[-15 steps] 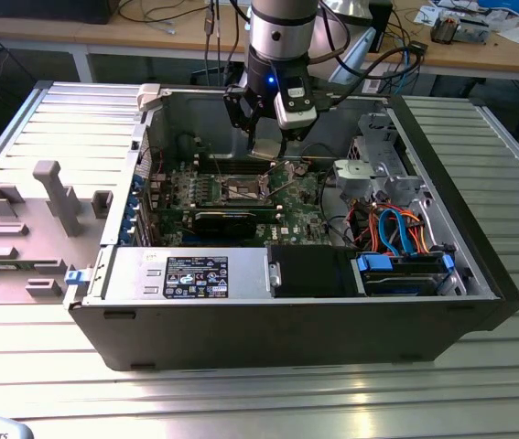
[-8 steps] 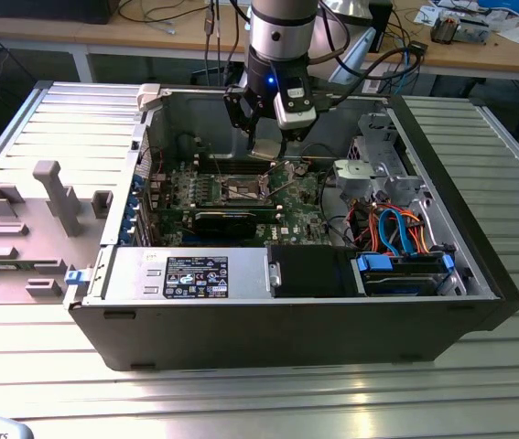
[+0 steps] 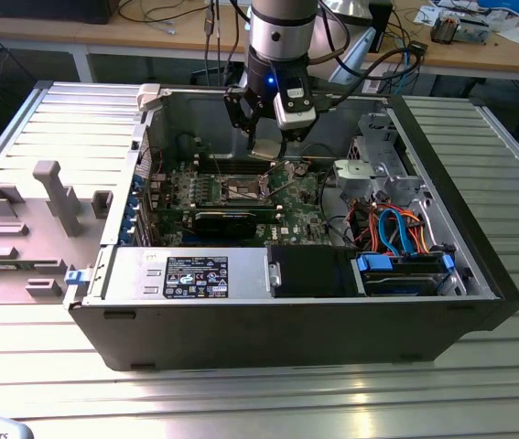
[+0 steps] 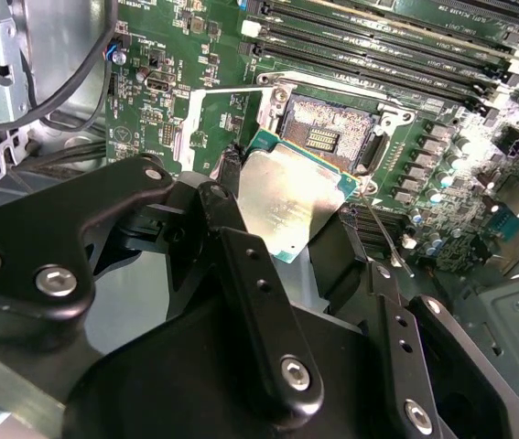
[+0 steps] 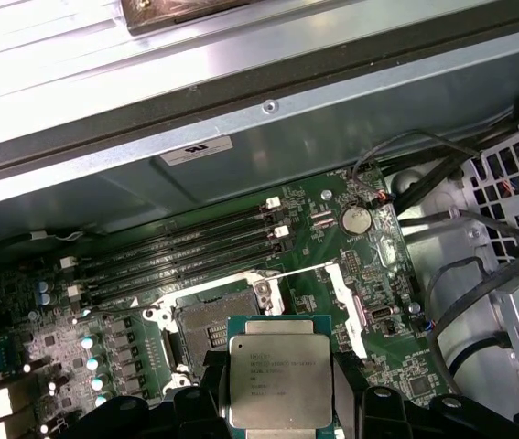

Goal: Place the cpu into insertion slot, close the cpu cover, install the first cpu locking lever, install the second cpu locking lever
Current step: 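Place the cpu into insertion slot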

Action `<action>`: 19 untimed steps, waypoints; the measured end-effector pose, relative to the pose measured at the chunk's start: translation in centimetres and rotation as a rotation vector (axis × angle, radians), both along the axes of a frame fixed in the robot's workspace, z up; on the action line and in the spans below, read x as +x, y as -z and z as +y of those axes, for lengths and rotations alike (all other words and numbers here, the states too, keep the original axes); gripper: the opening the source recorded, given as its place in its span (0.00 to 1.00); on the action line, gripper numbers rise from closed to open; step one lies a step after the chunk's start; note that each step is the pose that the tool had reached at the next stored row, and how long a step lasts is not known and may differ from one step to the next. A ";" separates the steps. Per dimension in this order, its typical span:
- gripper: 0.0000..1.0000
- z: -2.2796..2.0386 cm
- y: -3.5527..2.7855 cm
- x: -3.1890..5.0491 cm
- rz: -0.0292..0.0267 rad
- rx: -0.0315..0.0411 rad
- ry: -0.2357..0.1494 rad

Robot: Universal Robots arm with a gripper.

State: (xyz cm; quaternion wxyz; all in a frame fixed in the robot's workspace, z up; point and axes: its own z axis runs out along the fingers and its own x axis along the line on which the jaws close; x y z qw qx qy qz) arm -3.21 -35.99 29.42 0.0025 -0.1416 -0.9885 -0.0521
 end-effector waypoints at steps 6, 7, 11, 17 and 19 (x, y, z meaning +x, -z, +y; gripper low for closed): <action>0.54 0.00 0.03 0.00 0.0000 0.0000 0.005; 0.54 0.00 0.03 0.00 0.0000 0.0000 0.005; 0.54 0.00 0.04 0.00 0.0000 0.0000 0.007; 0.54 0.00 0.05 0.00 0.0000 0.0000 0.010; 0.54 0.00 0.05 0.00 0.0000 -0.0001 0.012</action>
